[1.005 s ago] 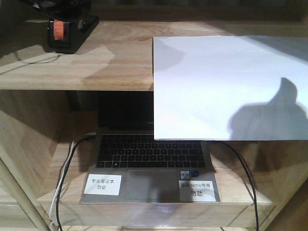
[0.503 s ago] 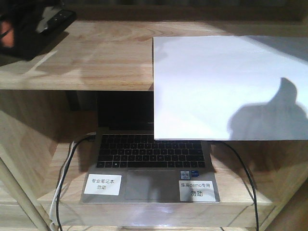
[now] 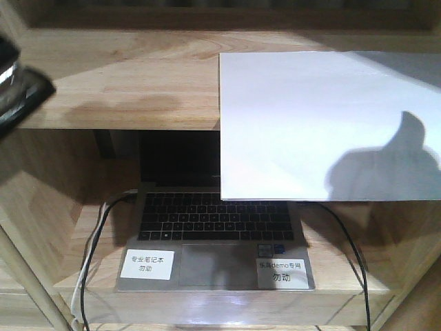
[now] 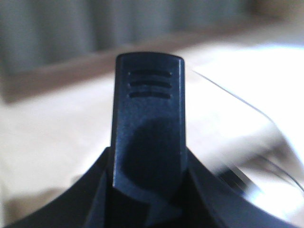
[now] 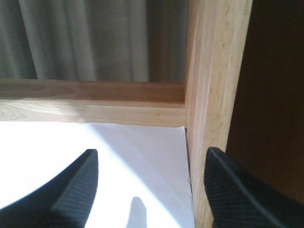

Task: Grab stapler and paper to desk for stapling
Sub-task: 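Lift the stapler with the left gripper and pull it back off the shelf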

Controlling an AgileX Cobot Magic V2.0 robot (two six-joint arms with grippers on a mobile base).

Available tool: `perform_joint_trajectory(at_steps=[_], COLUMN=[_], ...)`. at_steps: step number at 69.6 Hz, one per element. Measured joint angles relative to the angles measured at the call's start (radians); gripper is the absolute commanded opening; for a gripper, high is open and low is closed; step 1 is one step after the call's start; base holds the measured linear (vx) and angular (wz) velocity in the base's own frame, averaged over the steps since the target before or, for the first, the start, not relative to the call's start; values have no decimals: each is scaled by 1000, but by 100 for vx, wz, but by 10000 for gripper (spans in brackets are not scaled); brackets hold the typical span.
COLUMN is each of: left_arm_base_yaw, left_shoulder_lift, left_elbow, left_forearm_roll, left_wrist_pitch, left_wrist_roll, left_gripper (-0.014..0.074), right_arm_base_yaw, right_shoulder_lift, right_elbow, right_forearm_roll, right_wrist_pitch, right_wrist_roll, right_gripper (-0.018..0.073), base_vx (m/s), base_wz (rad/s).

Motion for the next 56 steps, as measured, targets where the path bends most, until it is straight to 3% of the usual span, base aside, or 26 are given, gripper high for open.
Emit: perform_joint_trajectory(at_steps=[7, 16, 56], left_arm_base_yaw=[0, 0, 0], left_shoulder_lift=[-72, -157, -485], left_elbow=[51, 116, 276], left_forearm_roll=[-95, -171, -187], left_wrist_pitch=[31, 68, 159], left_wrist_roll=[110, 169, 183], left_gripper=[-7, -7, -7], right_arm_base_yaw=[0, 0, 0], right_shoulder_lift=[0, 0, 0], right_elbow=[0, 0, 0], right_forearm_roll=[0, 0, 0], right_wrist_pitch=[0, 0, 0], right_wrist_roll=[0, -1, -1], right_gripper=[453, 453, 453], base_vx=[0, 0, 0], base_wz=[0, 0, 0])
